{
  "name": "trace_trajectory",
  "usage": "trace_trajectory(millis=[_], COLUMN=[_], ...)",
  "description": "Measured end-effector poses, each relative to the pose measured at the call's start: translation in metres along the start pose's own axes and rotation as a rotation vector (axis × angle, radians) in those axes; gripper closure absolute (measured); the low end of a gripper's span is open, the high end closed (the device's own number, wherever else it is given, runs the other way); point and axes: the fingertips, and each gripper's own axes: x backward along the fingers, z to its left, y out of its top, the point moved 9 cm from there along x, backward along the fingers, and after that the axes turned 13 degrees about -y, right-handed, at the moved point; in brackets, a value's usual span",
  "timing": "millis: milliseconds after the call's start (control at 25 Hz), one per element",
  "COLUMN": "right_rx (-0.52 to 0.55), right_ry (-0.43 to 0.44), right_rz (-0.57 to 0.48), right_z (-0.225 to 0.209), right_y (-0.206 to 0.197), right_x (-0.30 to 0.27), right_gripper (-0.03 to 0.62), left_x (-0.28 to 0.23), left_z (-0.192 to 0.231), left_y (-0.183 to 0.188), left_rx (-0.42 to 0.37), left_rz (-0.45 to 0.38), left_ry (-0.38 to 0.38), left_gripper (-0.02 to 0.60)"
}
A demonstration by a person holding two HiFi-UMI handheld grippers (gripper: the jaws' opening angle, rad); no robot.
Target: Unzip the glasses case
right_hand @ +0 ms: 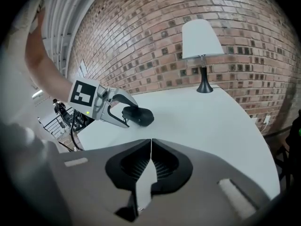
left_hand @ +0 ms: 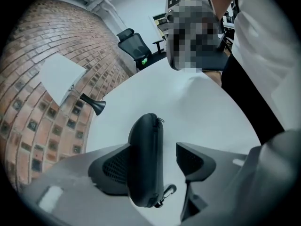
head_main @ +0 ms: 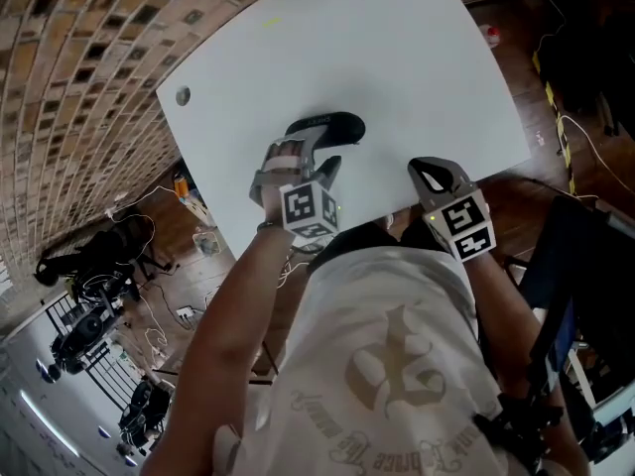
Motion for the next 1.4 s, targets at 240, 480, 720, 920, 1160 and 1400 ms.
trace_trajectory(millis=[240,480,720,920,1160,1400], right_rx=[-0.009,-0.016,-0.02,0.026,0.084,0.288], right_ry=[0.009,0.011,-0.001,0.009,0.061,0.123], right_rz=[-0.001,-0.003,-0.002,-0.04,-0.13,-0.223], right_z=[0.0,-0.003,-0.01,-0.012,-0.004,0.021], right_y=[0.004,0.005,0.01,0.025,0.069,0.121], right_x=[-0.006,-0.007,-0.007,-0.005,0.003,0.016], right_gripper=[0.585,0.585,0.585,0.585,0.585,0.557], left_x=[-0.01,-0.021,-0.02,-0.002,0.03,0.058], left_z=[0.027,0.043,0.052,0.042,0.035,0.033], left_y=[-0.003,-0.005,-0.006,0.003,0.015,0.027], left_rx=[-0.005,-0.025,0.01,0.099,0.324,0.474], left_rz=[0.026,0.052,0.022,-0.059,-0.186,-0.279], left_ry=[-0.009,-0.045,-0.096,-0.183,-0.157,-0.032], left_gripper=[0.267,0.304,0.321,0.322,0.322,0.322])
